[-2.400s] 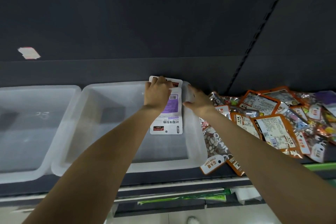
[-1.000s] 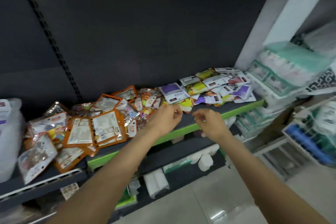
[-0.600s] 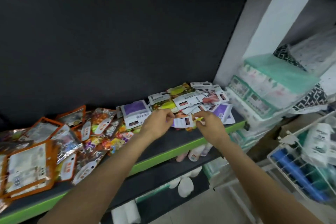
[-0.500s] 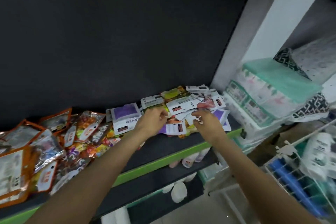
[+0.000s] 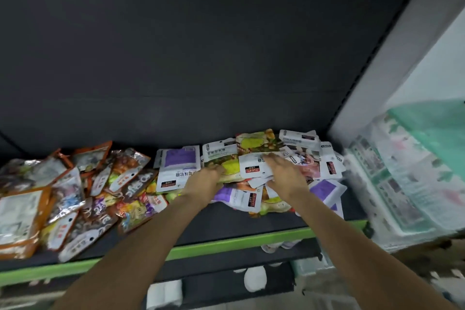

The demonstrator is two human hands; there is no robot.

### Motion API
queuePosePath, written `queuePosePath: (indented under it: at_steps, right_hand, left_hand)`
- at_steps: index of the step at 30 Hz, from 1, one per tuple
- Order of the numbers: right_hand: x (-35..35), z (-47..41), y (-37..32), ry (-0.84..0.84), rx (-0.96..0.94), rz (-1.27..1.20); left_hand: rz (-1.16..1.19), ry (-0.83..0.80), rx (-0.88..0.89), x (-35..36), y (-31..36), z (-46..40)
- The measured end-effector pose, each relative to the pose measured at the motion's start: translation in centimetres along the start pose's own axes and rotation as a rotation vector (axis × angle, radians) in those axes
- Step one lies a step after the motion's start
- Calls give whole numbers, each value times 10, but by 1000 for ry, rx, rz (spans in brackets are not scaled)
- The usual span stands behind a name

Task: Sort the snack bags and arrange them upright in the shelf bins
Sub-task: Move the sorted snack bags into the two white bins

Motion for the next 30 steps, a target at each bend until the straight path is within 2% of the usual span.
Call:
queuePosePath:
  at_steps: [3,6,7,9,11,13,15,17,23,26,30]
  right_hand:
    - [-6,0,0,143,-75,120]
    - [-17,-1,5,73,-105,121]
    - [-23,-1,9,45,-98,65]
    - [-40,-2,16,94,-80,-74]
    - [-62,-5,20,199,-76,-251]
    - [-85,-2,10,314,-151,-371]
    - [-105,5,-7,422,-233,-386]
    - [-121,15,-30,437,-277,-406]
    - [-132,49,-130,217,-429,-584]
    - [-119,73,-188,193,-494,-556]
    - [-102,113,-274,194,-553,-554]
  left_hand:
    - [-27,45,-24,-10,8,6]
    - [-46,239,-42,-33,16,22]
    - [-37,340,-34,-42,19,29]
    - [-25,548,-23,-68,26,45]
    - [-2,674,-84,-94,25,56]
    - [48,758,-166,-121,20,70]
    - [101,811,-198,-142,17,86]
    - [133,844,-205,-158,14,108]
    - [41,864,-263,-182,-15,199]
    - [7,934,-331,-186,-46,254]
    - [-12,928,-377,-186,-101,322]
Point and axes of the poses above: each hand's wrist, its own z-axis away from the middle knuckle, its own x-axis out of the palm, y = z × x, the point moved 6 cm from there along -z, towards the middle knuckle, and after that the axes turned 15 degrees about x, right-handed, at the moved point
